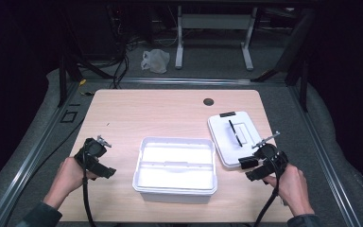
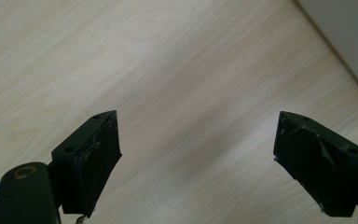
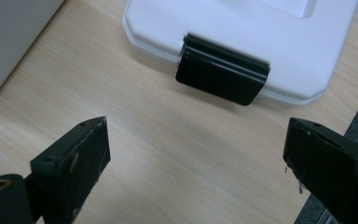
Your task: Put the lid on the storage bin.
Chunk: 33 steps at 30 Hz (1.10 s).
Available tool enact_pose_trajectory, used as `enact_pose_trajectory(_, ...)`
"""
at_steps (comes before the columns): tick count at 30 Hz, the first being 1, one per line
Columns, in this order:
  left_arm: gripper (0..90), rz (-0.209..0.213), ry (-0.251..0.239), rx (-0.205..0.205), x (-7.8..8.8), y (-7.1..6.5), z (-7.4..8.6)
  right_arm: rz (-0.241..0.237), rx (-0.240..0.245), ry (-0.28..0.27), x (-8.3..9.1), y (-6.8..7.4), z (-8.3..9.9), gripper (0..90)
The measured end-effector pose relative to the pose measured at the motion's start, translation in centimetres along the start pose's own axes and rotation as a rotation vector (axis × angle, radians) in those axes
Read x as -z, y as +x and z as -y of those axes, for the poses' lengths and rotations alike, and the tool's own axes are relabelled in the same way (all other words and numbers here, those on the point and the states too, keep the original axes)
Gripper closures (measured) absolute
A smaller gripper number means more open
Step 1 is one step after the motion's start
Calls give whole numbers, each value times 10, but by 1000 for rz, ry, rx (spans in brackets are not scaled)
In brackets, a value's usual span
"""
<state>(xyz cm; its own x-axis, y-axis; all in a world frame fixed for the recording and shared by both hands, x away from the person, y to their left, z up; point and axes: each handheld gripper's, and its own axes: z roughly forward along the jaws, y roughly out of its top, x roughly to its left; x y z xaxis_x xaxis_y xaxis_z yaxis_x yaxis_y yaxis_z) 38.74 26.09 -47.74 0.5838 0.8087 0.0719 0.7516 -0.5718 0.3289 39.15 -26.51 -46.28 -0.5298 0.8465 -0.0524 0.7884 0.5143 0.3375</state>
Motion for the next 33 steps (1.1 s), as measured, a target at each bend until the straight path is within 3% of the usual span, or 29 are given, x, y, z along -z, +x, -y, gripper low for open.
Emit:
enact_pose_trajectory(2,144,4,22,10,-9,2,3,6,-13,12,-1,-1,-13,66)
enact_pose_trajectory(4,142,13,16,12,-11,2,3,5,-19,19,-2,-2,-19,66)
enact_pose_trajectory(10,129,28,9,27,-14,3,7,-5,-53,36,-21,-7,-65,113)
enact_pose_trajectory(11,130,28,9,27,-14,3,7,-5,-53,36,-21,-7,-65,113)
enact_pose_trajectory(15,123,33,5,21,-13,3,7,33,-62,54,-38,-8,-99,196)
enact_pose_trajectory(16,111,33,5,21,-13,3,7,33,-62,54,-38,-8,-99,196)
enact_pose_trajectory(20,109,33,8,20,-14,4,10,95,-92,75,-54,-17,-127,367)
enact_pose_trajectory(22,109,33,11,22,-15,5,11,107,-95,86,-56,-19,-132,392)
enact_pose_trajectory(23,111,34,13,24,-16,5,11,113,-114,87,-63,-23,-138,477)
enact_pose_trajectory(25,112,35,16,20,-16,6,12,115,-124,93,-66,-25,-141,502)
enact_pose_trajectory(26,112,37,13,20,-16,6,12,118,-127,97,-73,-26,-145,580)
enact_pose_trajectory(28,107,41,10,20,-16,6,11,114,-130,103,-77,-26,-146,612)
enact_pose_trajectory(29,104,45,11,19,-17,6,11,112,-145,116,-81,-28,-146,688)
enact_pose_trajectory(33,104,46,15,17,-18,7,12,116,-157,117,-82,-31,-145,790)
